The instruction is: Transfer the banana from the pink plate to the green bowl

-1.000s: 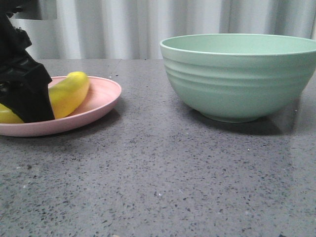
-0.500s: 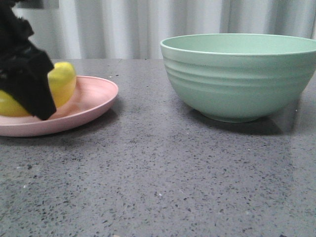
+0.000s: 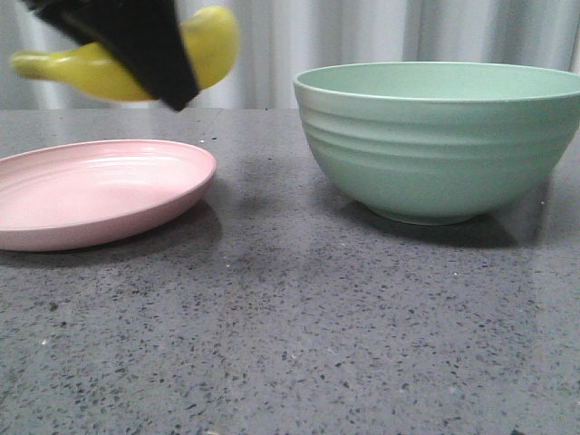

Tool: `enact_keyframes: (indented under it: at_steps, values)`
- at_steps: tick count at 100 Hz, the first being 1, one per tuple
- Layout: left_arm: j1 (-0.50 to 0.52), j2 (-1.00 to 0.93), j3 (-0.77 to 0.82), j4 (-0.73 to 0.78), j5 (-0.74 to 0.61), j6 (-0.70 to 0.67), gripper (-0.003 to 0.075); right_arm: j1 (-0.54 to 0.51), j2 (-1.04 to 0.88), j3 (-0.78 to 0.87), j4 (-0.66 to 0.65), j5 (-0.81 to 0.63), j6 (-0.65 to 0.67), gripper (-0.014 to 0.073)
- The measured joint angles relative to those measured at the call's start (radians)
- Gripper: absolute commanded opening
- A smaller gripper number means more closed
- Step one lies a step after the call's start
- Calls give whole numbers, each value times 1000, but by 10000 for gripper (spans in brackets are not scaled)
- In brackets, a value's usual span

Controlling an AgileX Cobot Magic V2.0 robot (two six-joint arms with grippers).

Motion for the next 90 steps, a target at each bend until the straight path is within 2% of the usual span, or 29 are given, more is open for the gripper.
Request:
enact_keyframes:
  at_steps: [11, 18, 35, 51, 90]
  values:
    - [-60, 0, -30, -5, 12, 1, -20, 85, 105, -64, 41, 9, -1, 345]
    - [-98, 0, -45, -5, 21, 1, -20, 134, 176, -106, 71, 9, -1, 407]
    - [-182, 0, -54, -11, 32, 1, -20, 215, 355, -220, 163, -9, -3, 406]
    - [-228, 0, -55, -13, 34, 1, -20, 242, 520, -332, 235, -24, -2, 406]
    - [-234, 0, -56, -24, 35, 1, -20, 244, 756, -440, 390, -53, -2, 405]
